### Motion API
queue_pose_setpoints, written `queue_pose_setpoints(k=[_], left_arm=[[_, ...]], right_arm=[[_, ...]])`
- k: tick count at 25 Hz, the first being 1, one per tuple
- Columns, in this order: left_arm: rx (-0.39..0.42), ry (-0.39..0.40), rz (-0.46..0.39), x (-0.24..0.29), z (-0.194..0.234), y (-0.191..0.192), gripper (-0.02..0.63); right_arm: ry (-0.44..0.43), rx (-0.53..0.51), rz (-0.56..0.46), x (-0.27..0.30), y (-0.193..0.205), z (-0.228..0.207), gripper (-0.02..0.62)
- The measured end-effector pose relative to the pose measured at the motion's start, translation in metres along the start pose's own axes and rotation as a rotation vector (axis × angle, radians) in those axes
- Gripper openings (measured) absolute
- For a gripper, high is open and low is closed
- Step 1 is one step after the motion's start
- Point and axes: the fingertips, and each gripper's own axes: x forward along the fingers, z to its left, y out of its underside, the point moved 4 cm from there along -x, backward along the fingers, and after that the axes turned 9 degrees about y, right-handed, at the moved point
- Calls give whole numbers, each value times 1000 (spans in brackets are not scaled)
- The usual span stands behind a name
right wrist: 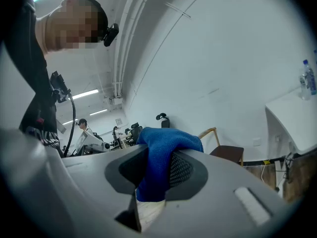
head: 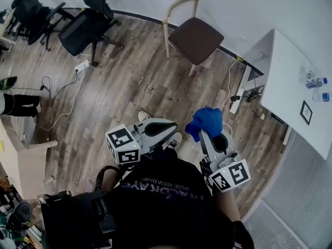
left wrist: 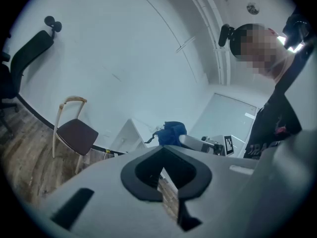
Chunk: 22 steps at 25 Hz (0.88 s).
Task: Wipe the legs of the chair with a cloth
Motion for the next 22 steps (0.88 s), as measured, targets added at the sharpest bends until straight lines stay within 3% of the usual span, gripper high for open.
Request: queue_pose_setpoints(k=[7,22], left_arm=[[-32,-27,-23,-17,9,2,7],[-93,-90,-86,-74,59,-4,8]], right_arm=[[-19,48,11,15,4,5,97],[-10,30,101,86,19,21,97]])
